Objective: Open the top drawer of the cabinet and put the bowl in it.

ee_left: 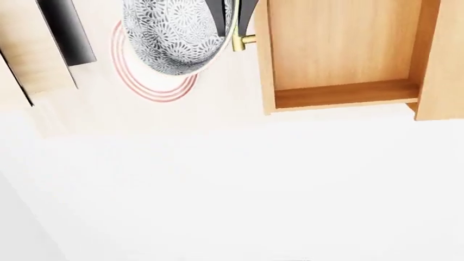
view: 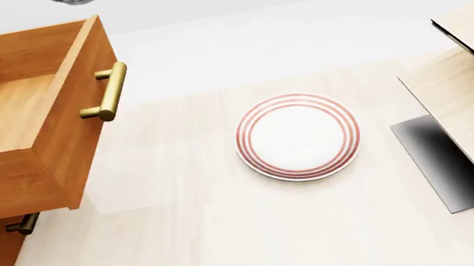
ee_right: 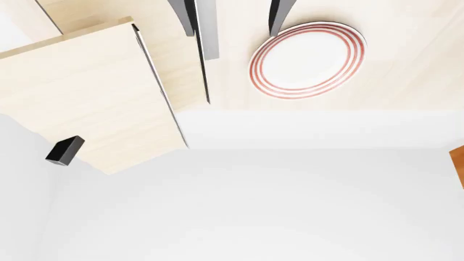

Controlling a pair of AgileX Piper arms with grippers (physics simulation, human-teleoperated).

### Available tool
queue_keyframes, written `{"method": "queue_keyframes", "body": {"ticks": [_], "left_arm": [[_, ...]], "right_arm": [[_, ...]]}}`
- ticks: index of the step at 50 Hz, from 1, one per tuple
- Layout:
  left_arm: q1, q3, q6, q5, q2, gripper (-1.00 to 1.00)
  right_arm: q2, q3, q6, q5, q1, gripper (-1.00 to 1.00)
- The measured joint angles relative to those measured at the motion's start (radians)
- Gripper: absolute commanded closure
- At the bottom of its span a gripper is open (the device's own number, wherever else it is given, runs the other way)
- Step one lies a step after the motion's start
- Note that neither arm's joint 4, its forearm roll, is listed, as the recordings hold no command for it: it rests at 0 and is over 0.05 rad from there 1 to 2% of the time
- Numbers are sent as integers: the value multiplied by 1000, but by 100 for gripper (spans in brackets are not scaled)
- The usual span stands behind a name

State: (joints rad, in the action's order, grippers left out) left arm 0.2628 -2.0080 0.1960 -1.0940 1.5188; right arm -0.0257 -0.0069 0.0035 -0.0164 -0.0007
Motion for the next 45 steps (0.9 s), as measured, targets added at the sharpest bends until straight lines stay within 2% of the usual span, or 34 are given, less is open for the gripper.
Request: {"method": "queue_keyframes", "body": {"ticks": [45], "left_arm": [[-208,221,68,49,-180,100]], "right_arm": [[0,0,0,0,0,-100]]}}
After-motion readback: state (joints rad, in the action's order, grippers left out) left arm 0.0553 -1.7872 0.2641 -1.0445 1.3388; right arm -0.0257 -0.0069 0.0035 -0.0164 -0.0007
